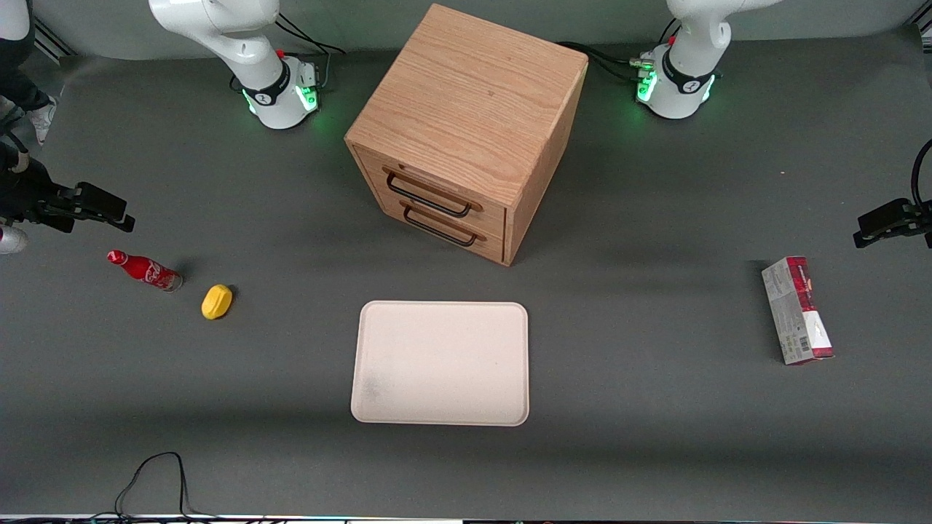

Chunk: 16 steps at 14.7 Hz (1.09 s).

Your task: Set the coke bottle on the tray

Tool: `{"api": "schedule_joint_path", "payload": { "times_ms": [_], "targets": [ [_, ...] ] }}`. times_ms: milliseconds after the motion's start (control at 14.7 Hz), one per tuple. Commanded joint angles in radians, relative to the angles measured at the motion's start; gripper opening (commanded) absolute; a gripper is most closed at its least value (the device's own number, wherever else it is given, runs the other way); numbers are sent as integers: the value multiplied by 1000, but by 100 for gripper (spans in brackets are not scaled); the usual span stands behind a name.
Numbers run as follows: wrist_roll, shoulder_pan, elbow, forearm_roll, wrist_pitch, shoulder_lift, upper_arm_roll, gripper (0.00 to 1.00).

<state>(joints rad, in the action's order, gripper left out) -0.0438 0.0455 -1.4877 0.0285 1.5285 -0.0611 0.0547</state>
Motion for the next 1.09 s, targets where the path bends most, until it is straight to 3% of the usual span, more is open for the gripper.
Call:
{"api": "schedule_joint_path", "payload": {
  "times_ms": [0, 136, 340, 476, 748, 1019],
  "targets": [
    [-22, -7, 12, -13, -13, -2, -6, 100],
    [-15, -7, 6, -16, -19, 0, -1, 100],
    [-4, -21, -58, -81, -59, 7, 17, 100],
    [83, -24, -152, -78, -7, 33, 106, 100],
    [359, -22, -481, -78, 330, 133, 272, 100],
    [491, -26, -727, -65, 663, 141, 355, 100]
  ]
}}
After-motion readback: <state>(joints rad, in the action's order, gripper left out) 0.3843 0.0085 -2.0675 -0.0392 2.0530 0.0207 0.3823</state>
